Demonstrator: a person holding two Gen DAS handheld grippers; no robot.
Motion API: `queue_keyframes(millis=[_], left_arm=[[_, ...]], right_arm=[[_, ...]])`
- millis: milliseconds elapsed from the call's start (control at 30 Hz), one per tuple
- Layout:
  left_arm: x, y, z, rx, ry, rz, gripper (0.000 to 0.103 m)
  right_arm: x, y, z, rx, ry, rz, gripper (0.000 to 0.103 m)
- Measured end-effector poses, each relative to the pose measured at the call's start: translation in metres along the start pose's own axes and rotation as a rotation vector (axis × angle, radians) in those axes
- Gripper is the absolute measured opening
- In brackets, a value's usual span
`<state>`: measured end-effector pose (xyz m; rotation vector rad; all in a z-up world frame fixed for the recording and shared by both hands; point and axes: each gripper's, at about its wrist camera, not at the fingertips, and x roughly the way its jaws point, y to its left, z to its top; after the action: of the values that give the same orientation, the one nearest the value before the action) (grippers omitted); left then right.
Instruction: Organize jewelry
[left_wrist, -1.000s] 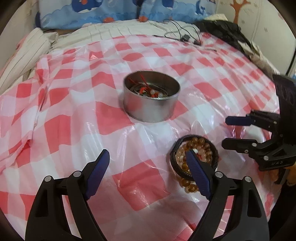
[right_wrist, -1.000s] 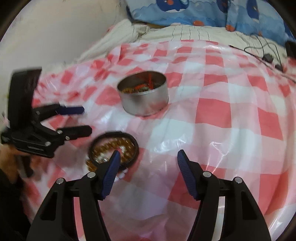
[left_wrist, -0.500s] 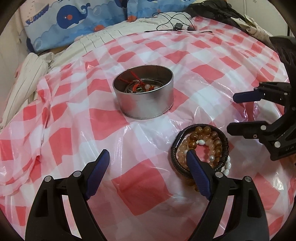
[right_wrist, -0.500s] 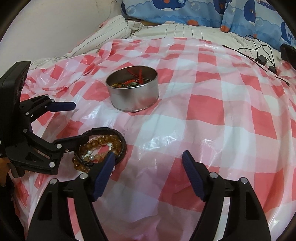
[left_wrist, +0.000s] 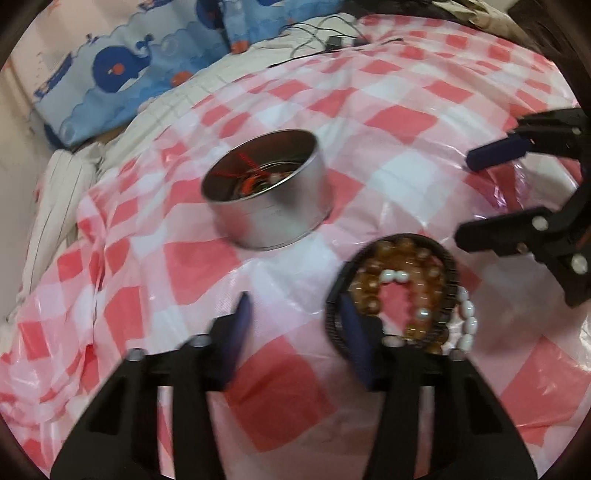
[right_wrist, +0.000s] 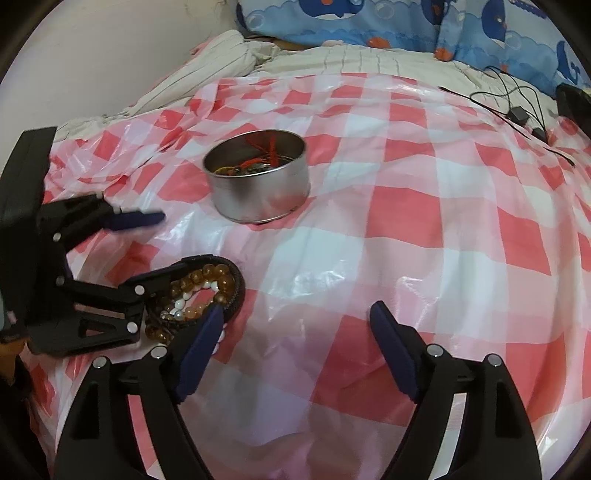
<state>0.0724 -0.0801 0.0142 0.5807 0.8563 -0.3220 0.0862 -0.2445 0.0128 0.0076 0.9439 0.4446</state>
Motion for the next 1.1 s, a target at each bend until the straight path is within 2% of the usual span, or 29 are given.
queue_keyframes(millis=[67, 133, 233, 333, 400, 533, 667, 767, 900, 1033, 1067, 1100], left_arm=[[0.002, 0.007, -0.001, -0.019, 0.016, 0.007, 0.036], [0.002, 0.030, -0.004, -0.140, 0.018, -0.056, 0.036], [0.001, 0.055, -0.009, -0.239, 0.016, -0.062, 0.036], [-0.002, 0.069, -0.013, -0.355, -0.013, -0.170, 0.039], [-0.002, 0.065, -0.013, -0.343, -0.020, -0.164, 0.047], [0.004, 0.057, -0.013, -0.299, 0.004, -0.117, 0.051], [0.012, 0.051, -0.014, -0.181, 0.045, 0.042, 0.052], [0.011, 0.055, -0.014, -0.192, 0.053, 0.046, 0.052], [0.010, 0.053, -0.013, -0.163, 0.060, 0.071, 0.053], [0.010, 0.056, -0.014, -0.188, 0.058, 0.041, 0.057], [0.010, 0.056, -0.014, -0.188, 0.060, 0.040, 0.057], [0.011, 0.055, -0.014, -0.185, 0.060, 0.041, 0.058]], right_arm=[[0.000, -0.002, 0.000, 0.009, 0.002, -0.004, 0.079], [0.001, -0.003, 0.000, 0.014, 0.008, -0.007, 0.079], [0.001, -0.001, 0.000, 0.008, 0.004, 0.000, 0.079], [0.000, 0.007, 0.001, -0.008, -0.011, 0.046, 0.079], [0.001, 0.019, 0.002, -0.042, -0.024, 0.087, 0.079], [0.009, 0.045, 0.003, -0.138, -0.020, 0.095, 0.079], [0.019, 0.055, 0.005, -0.160, -0.006, 0.100, 0.076], [0.021, 0.048, 0.013, -0.098, -0.030, 0.111, 0.072], [0.026, 0.042, 0.020, -0.079, -0.037, 0.034, 0.066], [0.043, 0.057, 0.023, -0.193, 0.017, -0.044, 0.066], [0.043, 0.059, 0.022, -0.211, 0.011, -0.057, 0.064], [0.042, 0.060, 0.021, -0.217, 0.005, -0.059, 0.058]])
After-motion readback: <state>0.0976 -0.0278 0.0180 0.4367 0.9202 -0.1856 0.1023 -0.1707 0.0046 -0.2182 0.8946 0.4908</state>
